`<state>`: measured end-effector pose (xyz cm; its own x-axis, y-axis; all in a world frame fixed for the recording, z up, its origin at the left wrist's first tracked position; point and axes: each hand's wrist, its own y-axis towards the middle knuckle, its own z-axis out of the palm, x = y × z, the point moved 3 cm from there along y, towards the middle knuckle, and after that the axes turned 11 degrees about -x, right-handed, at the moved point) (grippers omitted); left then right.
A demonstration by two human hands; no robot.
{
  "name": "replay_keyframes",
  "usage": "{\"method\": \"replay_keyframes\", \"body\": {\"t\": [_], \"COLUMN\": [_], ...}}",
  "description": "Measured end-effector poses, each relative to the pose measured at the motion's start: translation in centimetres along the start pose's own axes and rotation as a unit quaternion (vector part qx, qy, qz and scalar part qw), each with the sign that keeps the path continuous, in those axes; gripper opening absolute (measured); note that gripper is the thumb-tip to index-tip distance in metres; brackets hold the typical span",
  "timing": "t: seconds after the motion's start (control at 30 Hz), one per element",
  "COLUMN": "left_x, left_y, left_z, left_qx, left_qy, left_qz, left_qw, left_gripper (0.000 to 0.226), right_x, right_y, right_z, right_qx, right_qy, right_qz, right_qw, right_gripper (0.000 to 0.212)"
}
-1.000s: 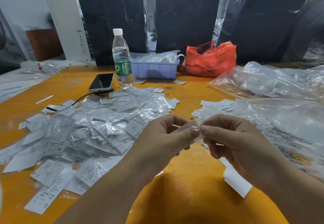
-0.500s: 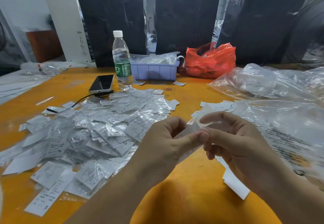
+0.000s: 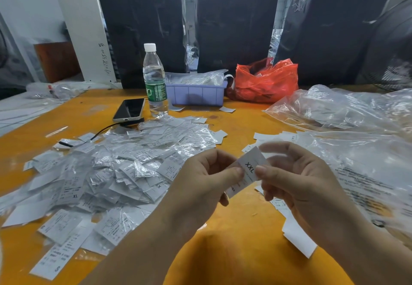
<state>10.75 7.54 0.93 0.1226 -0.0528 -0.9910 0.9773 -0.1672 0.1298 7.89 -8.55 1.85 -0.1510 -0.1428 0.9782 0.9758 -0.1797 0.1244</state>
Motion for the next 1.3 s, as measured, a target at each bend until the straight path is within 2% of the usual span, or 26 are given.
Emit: {"method": "replay_keyframes", "body": {"t": [0.1, 0.23, 0.3, 0.47, 0.53, 0.63, 0.77, 0.93, 1.0, 1.3], "left_x": [0.05, 0.00, 0.00, 0.17, 0.24, 0.21, 0.10, 0.27, 0.22, -0.08], "left_y": [0.00, 0.02, 0.04, 0.22, 0.15, 0.06, 0.08, 0.25, 0.29, -0.03], "left_z": [-0.05, -0.13, -0.15, -0.18, -0.07, -0.03, -0.02, -0.29, -0.32, 0.03], "left_qx": [-0.015, -0.030, -0.033, 0.020, 0.032, 0.029, 0.021, 0.020, 0.026, 0.021], "left_qy": [-0.005, -0.006, -0.005, -0.011, 0.014, 0.036, 0.062, 0.039, 0.007, 0.082], "left_qz": [0.001, 0.015, 0.017, -0.029, -0.021, -0.003, 0.013, -0.001, -0.021, 0.066], "left_qw": [1.000, 0.999, 0.999, 0.999, 0.999, 0.999, 0.998, 0.999, 0.999, 0.994], "left_gripper": [0.026, 0.037, 0.036, 0.022, 0.022, 0.008, 0.023, 0.009, 0.015, 0.010], "right_x": [-0.12, -0.32, -0.28, -0.06, -0.05, -0.06, -0.13, -0.31, -0.23, -0.52], "right_y": [-0.06, 0.00, -0.03, 0.20, 0.22, 0.10, -0.07, 0.04, 0.10, 0.04], "right_z": [0.12, 0.19, 0.29, -0.27, -0.26, -0.03, 0.14, 0.08, -0.06, 0.28], "right_qx": [0.017, 0.029, 0.035, 0.005, 0.002, 0.014, 0.025, 0.021, 0.015, 0.023], "right_qy": [-0.011, -0.028, -0.029, -0.023, -0.021, -0.030, -0.052, -0.049, -0.038, -0.040], "right_qz": [-0.001, 0.007, 0.007, 0.006, 0.007, 0.005, 0.010, 0.024, 0.027, 0.029], "right_qw": [1.000, 0.999, 0.999, 1.000, 1.000, 0.999, 0.998, 0.998, 0.999, 0.999], "right_gripper": [0.041, 0.042, 0.039, 0.050, 0.048, 0.044, 0.029, 0.027, 0.026, 0.018]}}
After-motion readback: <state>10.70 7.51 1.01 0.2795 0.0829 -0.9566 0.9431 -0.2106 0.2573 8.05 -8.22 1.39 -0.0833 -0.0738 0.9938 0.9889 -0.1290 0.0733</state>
